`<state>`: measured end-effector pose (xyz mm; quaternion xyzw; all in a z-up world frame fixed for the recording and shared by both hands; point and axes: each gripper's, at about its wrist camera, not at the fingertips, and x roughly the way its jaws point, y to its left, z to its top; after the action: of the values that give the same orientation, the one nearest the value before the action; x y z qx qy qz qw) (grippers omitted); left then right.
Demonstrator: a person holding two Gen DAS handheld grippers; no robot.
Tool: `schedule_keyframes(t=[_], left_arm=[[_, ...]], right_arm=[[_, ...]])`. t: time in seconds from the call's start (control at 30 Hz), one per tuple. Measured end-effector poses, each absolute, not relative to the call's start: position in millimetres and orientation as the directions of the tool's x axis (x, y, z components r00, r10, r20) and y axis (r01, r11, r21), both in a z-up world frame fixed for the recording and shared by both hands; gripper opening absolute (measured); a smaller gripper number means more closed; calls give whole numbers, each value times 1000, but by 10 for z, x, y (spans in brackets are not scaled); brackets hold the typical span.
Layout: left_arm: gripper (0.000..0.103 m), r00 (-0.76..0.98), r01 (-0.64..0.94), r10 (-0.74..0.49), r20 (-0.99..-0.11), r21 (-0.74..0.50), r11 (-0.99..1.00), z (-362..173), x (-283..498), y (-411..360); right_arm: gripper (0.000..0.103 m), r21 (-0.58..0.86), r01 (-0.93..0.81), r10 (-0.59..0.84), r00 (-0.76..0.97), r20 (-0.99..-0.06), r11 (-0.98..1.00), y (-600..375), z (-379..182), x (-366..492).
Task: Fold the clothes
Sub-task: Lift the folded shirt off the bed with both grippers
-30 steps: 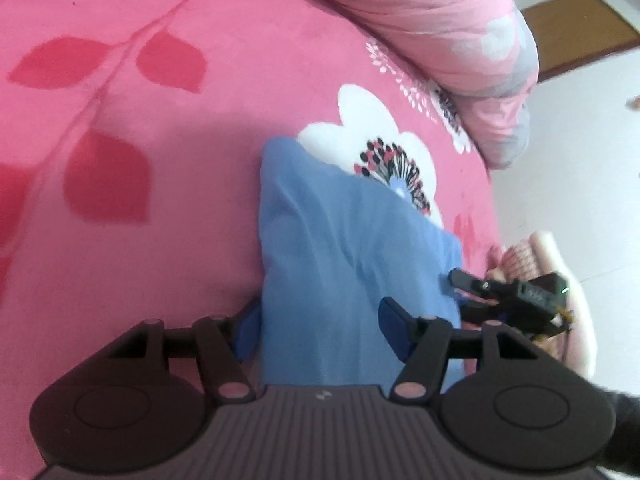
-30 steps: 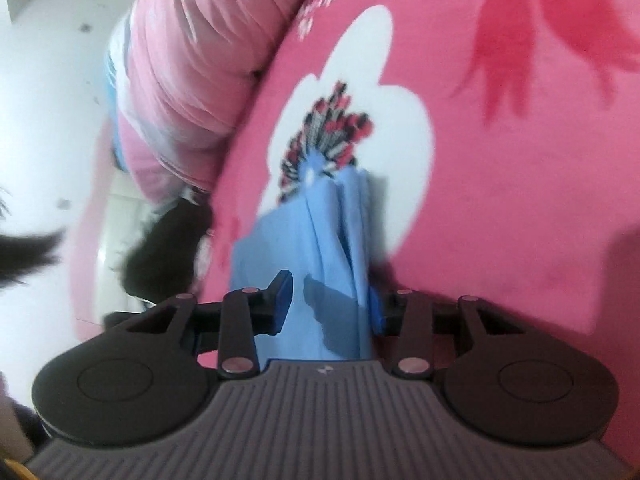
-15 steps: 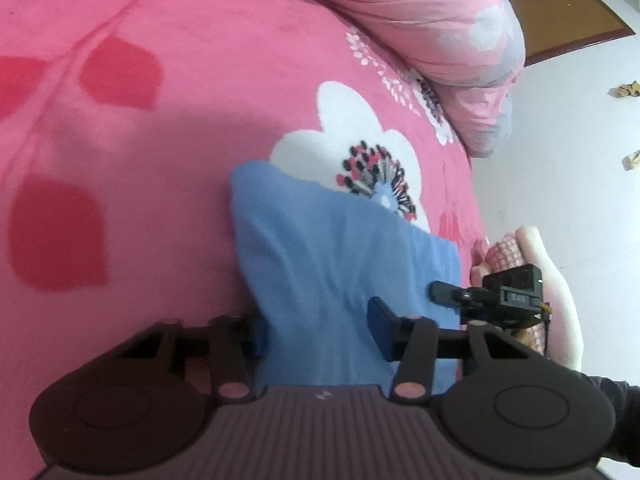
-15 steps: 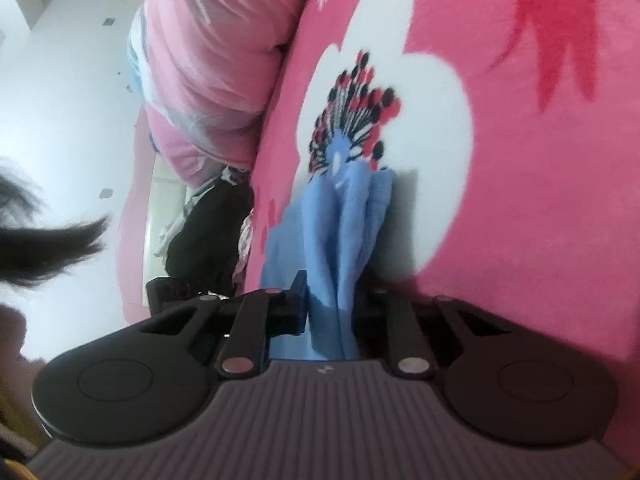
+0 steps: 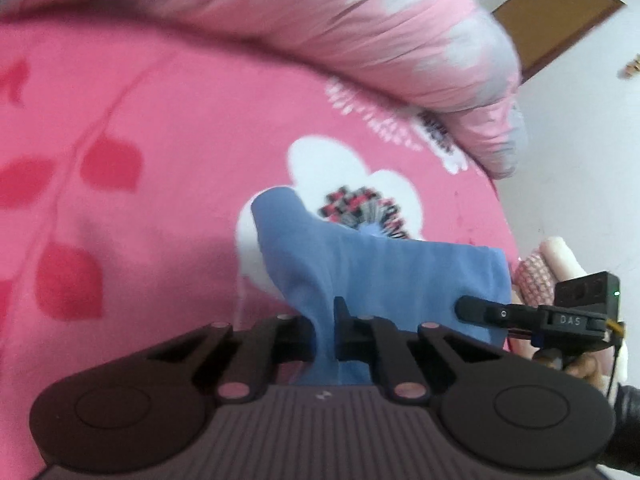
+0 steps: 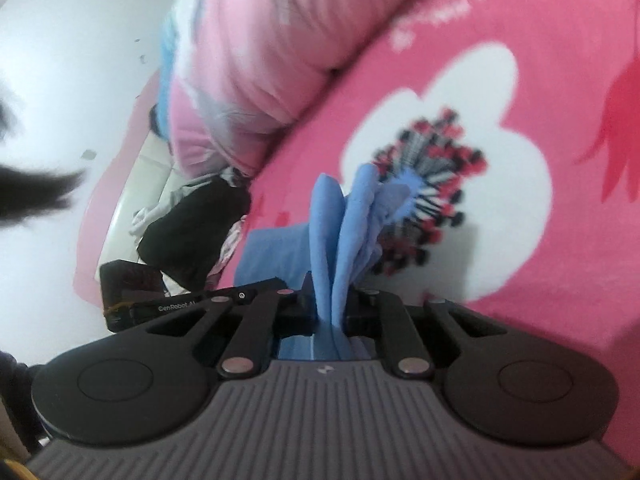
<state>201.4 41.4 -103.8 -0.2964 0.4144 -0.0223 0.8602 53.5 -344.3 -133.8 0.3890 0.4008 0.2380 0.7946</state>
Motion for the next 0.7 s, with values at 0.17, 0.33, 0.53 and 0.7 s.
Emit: schedule_keyframes(t=[0.17, 0.33, 0.53, 0.7], left_arm=[[7, 720, -203, -193, -666, -468, 860, -506, 1633, 137], [7, 759, -176, -156, -632, -430, 886, 15, 1251, -135], [6, 823, -73, -173, -541, -403, 912, 722, 753, -510], [6, 873, 71, -224, -434, -341, 937, 1428, 419, -886]], right_arm=[[8, 755, -125, 648, 615, -450, 644, -3449, -891, 128], [8, 701, -166, 601, 670, -435, 693, -3434, -413, -426], [8, 631, -144, 485, 773, -409, 762, -3237, 286, -1161], [7, 529, -123, 353, 864, -359, 839, -3074, 1105, -1820]])
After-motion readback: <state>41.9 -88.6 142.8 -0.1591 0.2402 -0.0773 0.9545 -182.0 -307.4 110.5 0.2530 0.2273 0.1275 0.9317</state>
